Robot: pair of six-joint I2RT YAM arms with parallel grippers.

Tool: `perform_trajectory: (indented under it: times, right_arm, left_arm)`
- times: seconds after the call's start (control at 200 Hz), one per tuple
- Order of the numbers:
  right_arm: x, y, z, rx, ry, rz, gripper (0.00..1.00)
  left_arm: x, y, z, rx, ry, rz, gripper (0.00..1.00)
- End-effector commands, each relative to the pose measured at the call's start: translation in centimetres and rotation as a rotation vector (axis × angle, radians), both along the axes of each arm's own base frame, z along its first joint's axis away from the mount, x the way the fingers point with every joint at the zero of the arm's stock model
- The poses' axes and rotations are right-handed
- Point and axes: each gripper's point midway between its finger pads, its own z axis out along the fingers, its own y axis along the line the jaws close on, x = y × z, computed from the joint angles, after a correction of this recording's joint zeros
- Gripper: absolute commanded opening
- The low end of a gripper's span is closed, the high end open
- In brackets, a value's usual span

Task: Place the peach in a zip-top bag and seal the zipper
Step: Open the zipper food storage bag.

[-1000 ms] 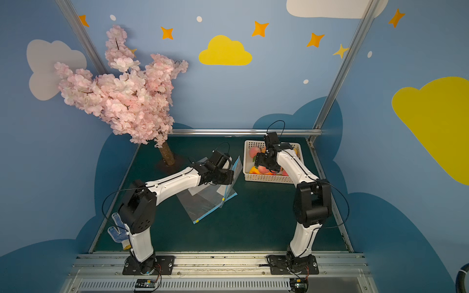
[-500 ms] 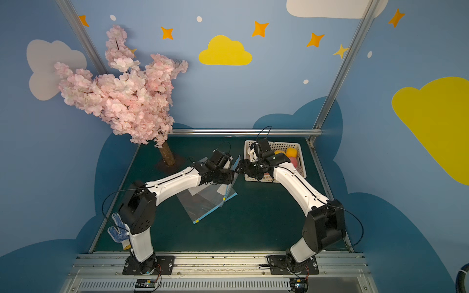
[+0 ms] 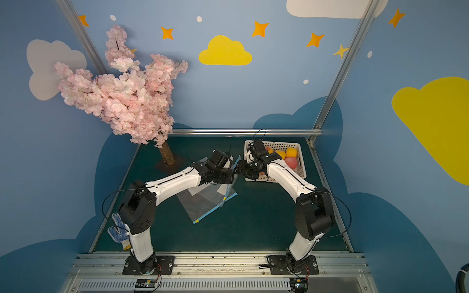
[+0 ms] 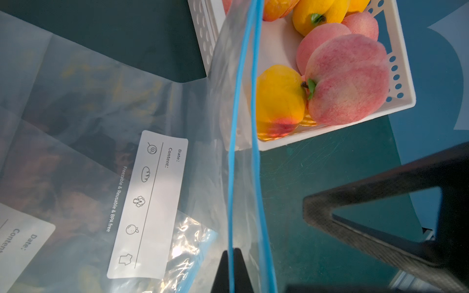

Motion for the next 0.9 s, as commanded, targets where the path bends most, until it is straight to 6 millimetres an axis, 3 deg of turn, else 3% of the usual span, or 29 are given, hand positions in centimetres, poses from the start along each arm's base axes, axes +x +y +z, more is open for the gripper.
perform_trajectory:
  times: [0.0,0.185,0.42,0.536,0.741,0.891]
  right_arm:
    - [0.8,0.2,-0.3,-0.003,0.0,-0.006,0.57]
    - [0.8,-0.9,-2.0,-0.095,0.018,-0.026,0.5]
    - [0.4,-2.5,-3.8,-0.203,0.03,-0.039,0.2]
    - [0.0,-2.9,-4.7,-0.217,0.041,-0.044,0.06]
    - [-0.4,-3.6,-5.5,-0.268,0.044,-0.054,0.0]
    - [-0.7,-3.6,-4.6,-0.282,0.029,-0.036,0.0]
  left_arm:
    - [-0.1,0.0,1.7,-0.025,-0.036,-0.009,0.03]
    - [0.0,0.5,2.0,-0.01,-0.054,0.006,0.03]
    - [0.8,2.2,2.4,0.04,-0.075,0.067,0.04]
    - [1.3,4.2,1.8,0.072,-0.069,0.144,0.06]
    - [1.7,7.0,0.7,0.145,-0.063,0.227,0.06]
    - [2.2,7.9,2.6,0.192,-0.11,0.213,0.05]
